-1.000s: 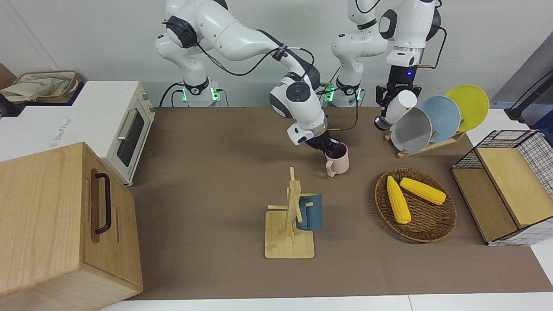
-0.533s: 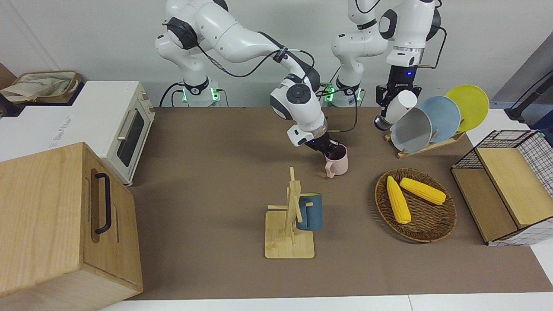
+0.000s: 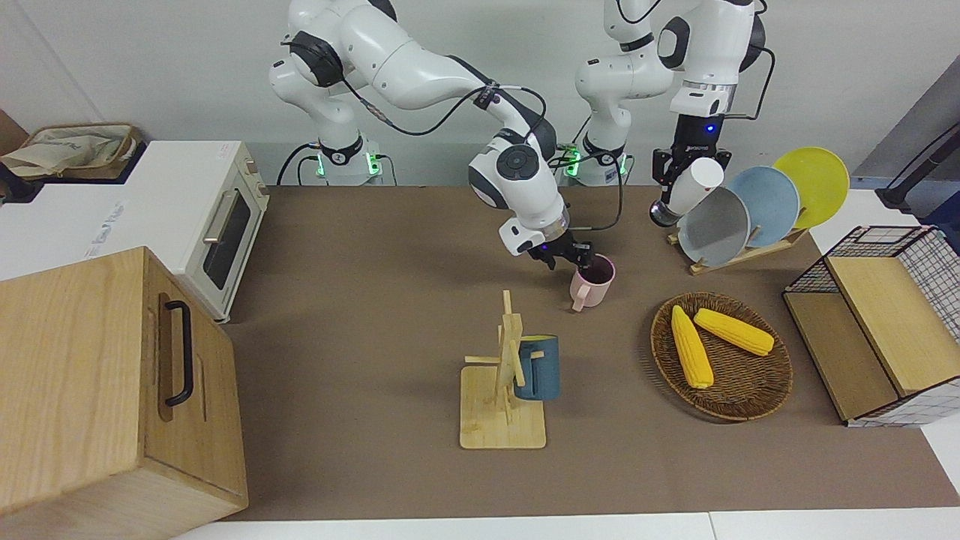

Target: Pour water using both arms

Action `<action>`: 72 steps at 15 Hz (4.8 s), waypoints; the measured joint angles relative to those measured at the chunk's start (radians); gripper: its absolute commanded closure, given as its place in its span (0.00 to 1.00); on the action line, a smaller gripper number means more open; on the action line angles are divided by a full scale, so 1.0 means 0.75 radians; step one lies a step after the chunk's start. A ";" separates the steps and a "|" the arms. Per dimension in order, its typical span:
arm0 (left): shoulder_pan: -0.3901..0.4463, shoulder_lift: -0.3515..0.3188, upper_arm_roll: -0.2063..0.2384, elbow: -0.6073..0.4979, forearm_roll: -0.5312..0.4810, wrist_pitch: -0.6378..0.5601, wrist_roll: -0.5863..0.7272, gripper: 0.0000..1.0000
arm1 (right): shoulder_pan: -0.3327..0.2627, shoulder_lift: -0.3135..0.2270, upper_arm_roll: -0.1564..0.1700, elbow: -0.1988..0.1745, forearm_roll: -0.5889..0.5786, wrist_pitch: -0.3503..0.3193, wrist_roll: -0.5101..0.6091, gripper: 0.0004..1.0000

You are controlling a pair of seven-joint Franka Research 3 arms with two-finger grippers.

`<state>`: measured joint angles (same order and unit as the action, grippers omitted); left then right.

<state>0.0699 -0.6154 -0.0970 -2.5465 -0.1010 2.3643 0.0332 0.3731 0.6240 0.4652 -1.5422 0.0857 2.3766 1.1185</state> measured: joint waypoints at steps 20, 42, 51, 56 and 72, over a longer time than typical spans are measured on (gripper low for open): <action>-0.155 0.006 -0.030 -0.023 -0.084 0.000 -0.021 1.00 | -0.039 -0.132 -0.244 0.220 -0.263 -0.736 -0.808 0.01; -0.212 0.176 -0.161 -0.070 -0.126 0.078 -0.121 1.00 | -0.356 -0.600 -0.695 0.015 -0.108 -1.048 -1.564 0.01; -0.212 0.252 -0.178 -0.069 -0.126 0.045 -0.121 1.00 | -0.356 -0.717 -0.701 0.053 -0.101 -1.151 -1.564 0.01; -0.209 0.293 -0.177 -0.005 -0.123 -0.135 -0.121 1.00 | -0.375 -0.717 -0.706 0.086 -0.102 -1.151 -1.564 0.01; -0.206 0.647 -0.157 0.381 0.008 -0.579 -0.179 1.00 | -0.362 -0.717 -0.668 0.095 -0.101 -1.151 -1.564 0.01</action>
<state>-0.0844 -0.1301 -0.2150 -2.2606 -0.0949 1.9302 -0.1009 0.1019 0.0862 -0.0357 -1.4710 0.0096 1.5136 -0.0548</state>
